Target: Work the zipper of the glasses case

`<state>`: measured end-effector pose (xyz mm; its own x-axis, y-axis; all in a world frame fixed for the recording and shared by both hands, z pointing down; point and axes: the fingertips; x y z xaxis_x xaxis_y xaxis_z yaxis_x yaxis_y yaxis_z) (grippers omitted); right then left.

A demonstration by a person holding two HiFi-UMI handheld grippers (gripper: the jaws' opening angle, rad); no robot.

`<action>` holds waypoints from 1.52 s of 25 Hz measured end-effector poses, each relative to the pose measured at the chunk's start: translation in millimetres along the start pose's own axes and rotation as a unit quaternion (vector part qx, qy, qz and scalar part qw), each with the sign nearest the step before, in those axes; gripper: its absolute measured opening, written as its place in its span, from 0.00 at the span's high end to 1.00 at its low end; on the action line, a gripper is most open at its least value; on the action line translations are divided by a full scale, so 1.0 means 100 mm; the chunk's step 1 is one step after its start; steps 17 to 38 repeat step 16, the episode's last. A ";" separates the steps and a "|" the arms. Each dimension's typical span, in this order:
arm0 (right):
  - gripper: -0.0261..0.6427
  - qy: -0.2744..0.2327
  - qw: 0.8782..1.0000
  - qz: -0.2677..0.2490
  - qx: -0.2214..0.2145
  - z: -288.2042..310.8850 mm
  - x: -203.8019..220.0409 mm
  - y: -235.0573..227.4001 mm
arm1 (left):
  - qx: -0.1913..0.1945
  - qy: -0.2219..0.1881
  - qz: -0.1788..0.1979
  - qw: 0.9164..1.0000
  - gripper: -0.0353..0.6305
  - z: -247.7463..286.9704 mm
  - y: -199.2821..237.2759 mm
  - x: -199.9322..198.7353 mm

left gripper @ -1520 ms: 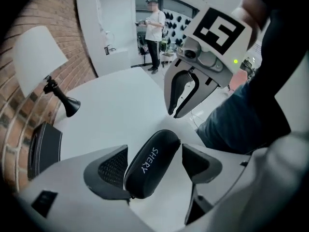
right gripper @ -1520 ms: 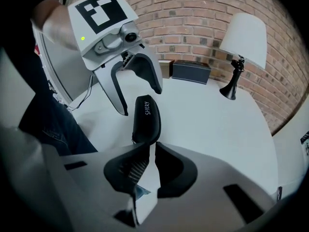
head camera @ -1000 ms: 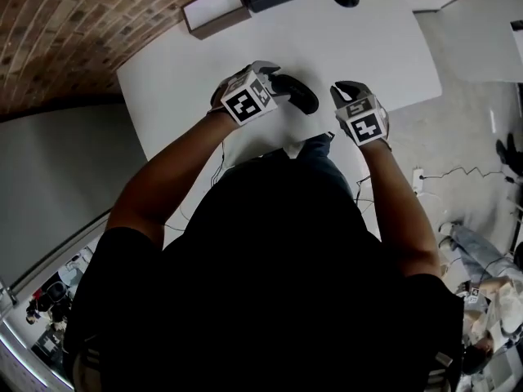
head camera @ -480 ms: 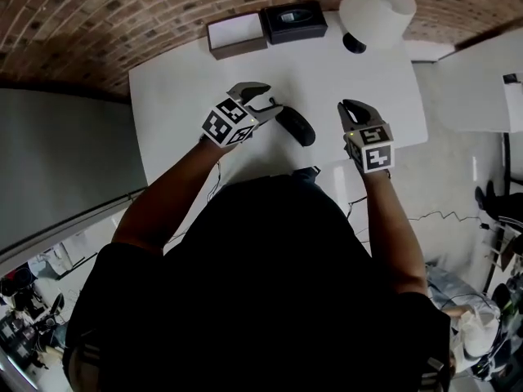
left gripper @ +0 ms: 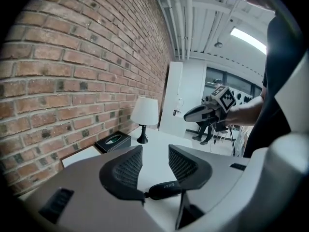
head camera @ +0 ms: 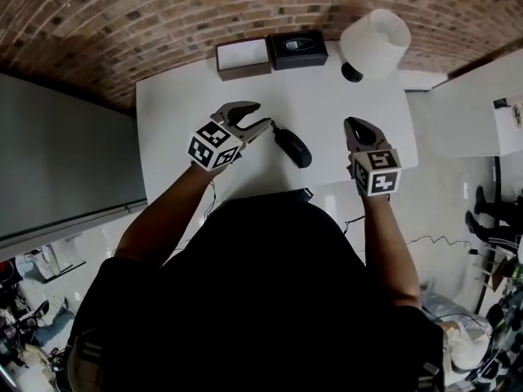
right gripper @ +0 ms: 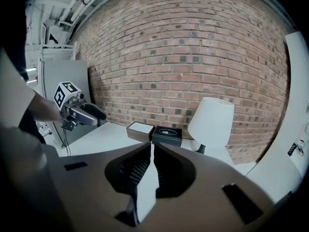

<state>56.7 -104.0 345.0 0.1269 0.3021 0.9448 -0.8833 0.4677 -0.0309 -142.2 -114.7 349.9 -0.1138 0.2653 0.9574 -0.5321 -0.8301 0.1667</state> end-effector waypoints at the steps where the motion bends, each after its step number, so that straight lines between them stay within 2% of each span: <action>1: 0.92 -0.004 1.000 0.002 0.002 -0.03 -0.03 0.00 | -0.002 -0.004 0.000 1.000 0.67 -0.02 0.00 -0.03; 16: 0.94 -0.039 0.998 0.022 0.035 -0.42 -0.16 0.09 | 0.002 -0.024 0.001 1.000 0.73 -0.29 -0.19 -0.17; 38: 0.94 -0.039 0.998 0.022 0.035 -0.42 -0.16 0.09 | 0.002 -0.024 0.001 1.000 0.73 -0.29 -0.19 -0.17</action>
Point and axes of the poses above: the fingertips, and each gripper's own axes: z forward along the fingers, y to its left, x out of its underside, and after that the axes turned 14 degrees about -y, right-handed
